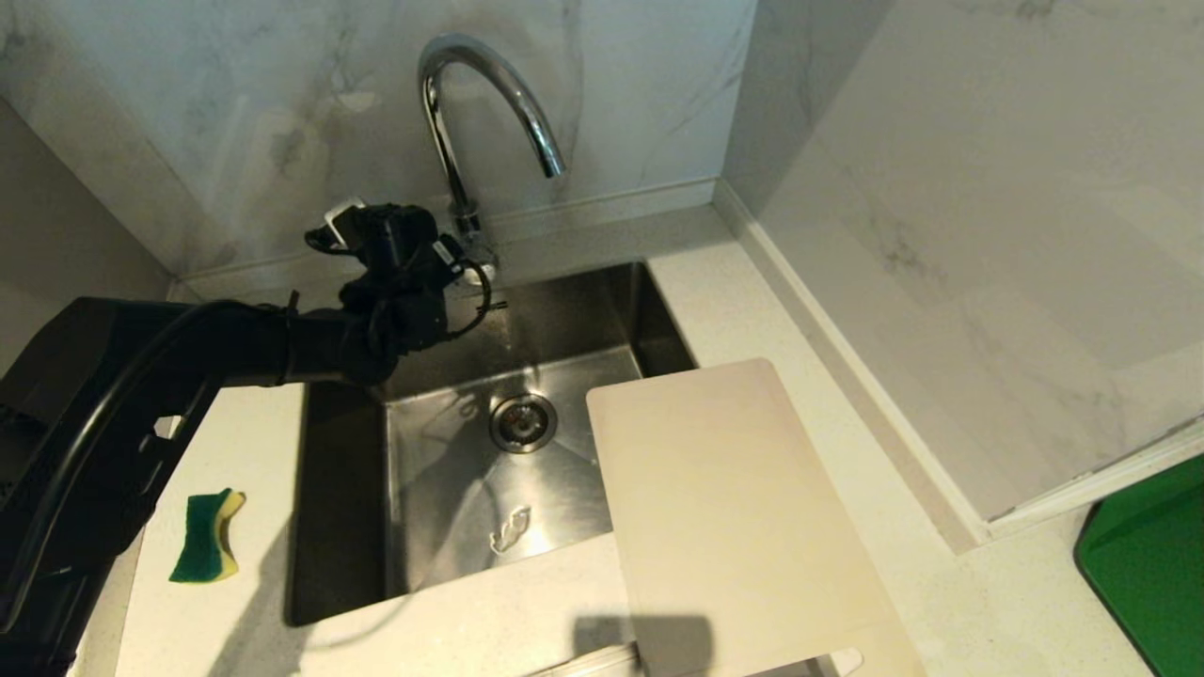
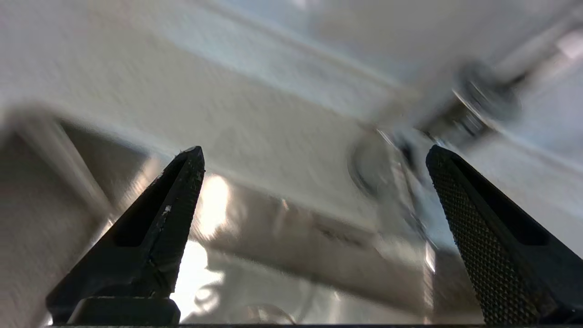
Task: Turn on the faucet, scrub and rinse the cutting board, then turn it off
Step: Turn on the tap
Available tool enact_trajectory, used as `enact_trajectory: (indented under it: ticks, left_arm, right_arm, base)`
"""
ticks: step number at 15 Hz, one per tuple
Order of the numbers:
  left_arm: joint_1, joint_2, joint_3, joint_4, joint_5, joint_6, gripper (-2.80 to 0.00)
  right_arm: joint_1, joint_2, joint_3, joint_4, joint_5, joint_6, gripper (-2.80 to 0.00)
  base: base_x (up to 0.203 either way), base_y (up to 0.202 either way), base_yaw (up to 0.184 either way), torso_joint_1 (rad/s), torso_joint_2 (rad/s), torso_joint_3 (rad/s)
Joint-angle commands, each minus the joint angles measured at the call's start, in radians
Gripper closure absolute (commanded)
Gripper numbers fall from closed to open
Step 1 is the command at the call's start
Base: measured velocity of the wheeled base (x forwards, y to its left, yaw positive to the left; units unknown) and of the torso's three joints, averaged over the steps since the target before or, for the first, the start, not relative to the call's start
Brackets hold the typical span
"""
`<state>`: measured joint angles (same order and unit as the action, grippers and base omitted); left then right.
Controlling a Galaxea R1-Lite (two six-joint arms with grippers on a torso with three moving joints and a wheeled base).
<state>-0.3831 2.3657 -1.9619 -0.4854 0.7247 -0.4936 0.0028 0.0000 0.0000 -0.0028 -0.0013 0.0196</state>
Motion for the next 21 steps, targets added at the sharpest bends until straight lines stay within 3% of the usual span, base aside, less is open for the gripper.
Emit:
enact_trajectory:
  ticks: [1,4,14,16,19,21]
  left_arm:
    - [0.018,0.017,0.000,-0.053,0.008,0.045,-2.80]
    - [0.021,0.025,0.000,-0.104,0.009,0.099,-2.80]
    - [0.032,0.043,0.001,-0.082,0.010,0.092,-2.80]
    - [0.038,0.026,0.002,-0.024,0.010,0.059,-2.80]
    - [0.039,-0.019,0.003,0.112,-0.010,-0.038,-2.80]
    - [0.042,-0.025,0.010,0.135,-0.014,-0.054,-2.80]
  right_arm:
    - [0.000,0.000,0.000,0.000,0.000,0.000,0.00]
    - [0.000,0.000,0.000,0.000,0.000,0.000,0.00]
    - [0.000,0.000,0.000,-0.001,0.000,0.000,0.00]
    - [0.000,0.000,0.000,0.000,0.000,0.000,0.00]
    - [0.000,0.000,0.000,0.000,0.000,0.000,0.00]
    - [0.000,0.000,0.000,0.000,0.000,0.000,0.00]
  base:
    - [0.000,0.000,0.000,0.000,0.00,0.000]
    - [0.000,0.000,0.000,0.000,0.00,0.000]
    - [0.000,0.000,0.000,0.000,0.00,0.000]
    - [0.000,0.000,0.000,0.000,0.00,0.000]
    - [0.000,0.000,0.000,0.000,0.00,0.000]
    - [0.000,0.000,0.000,0.000,0.00,0.000]
